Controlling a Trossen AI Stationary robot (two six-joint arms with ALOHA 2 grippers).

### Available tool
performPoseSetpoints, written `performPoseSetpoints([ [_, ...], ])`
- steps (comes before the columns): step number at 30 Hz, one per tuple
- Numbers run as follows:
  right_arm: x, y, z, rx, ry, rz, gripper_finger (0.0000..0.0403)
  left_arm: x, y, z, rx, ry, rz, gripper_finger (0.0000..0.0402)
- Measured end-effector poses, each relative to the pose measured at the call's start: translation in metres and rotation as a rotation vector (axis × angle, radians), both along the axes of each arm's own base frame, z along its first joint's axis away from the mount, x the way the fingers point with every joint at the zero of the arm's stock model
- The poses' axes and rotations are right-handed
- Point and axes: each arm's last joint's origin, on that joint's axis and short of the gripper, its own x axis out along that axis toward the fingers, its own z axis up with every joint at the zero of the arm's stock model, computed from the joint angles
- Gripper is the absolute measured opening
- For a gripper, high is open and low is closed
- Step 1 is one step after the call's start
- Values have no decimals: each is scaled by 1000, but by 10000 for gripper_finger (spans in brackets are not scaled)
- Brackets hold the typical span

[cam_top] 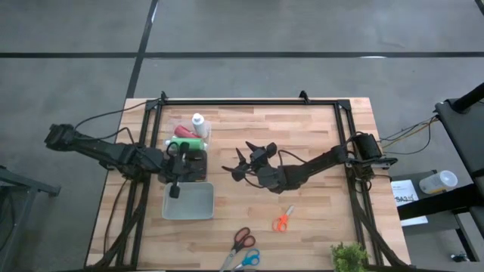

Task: Pick & Place Paint Supplies
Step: Put the black scissors into the gray bin

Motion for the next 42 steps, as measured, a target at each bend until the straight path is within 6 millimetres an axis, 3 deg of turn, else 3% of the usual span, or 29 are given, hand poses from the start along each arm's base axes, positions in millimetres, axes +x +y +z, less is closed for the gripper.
performPoseSetpoints([
  [9, 0, 0, 0, 0, 0, 0, 206, -3, 13, 5, 23, -32, 64, 51],
  [12, 0, 0, 0, 0, 0, 0, 206, -11, 16, 1, 8, 34, 67, 51],
  [22, 0, 0, 0, 0, 0, -1, 206, -34, 10, 1, -29, 78, -292, 51],
  [25, 0, 0, 0, 0, 0, -1, 206, -42, 13, 0, -22, 101, -244, 51],
  [33, 0, 0, 0, 0, 0, 0, 206, -52, 25, 6, 38, 30, 115, 51],
  [42, 0, -1, 0, 0, 0, -3, 206, -72, 28, 17, 82, -107, 105, 51],
])
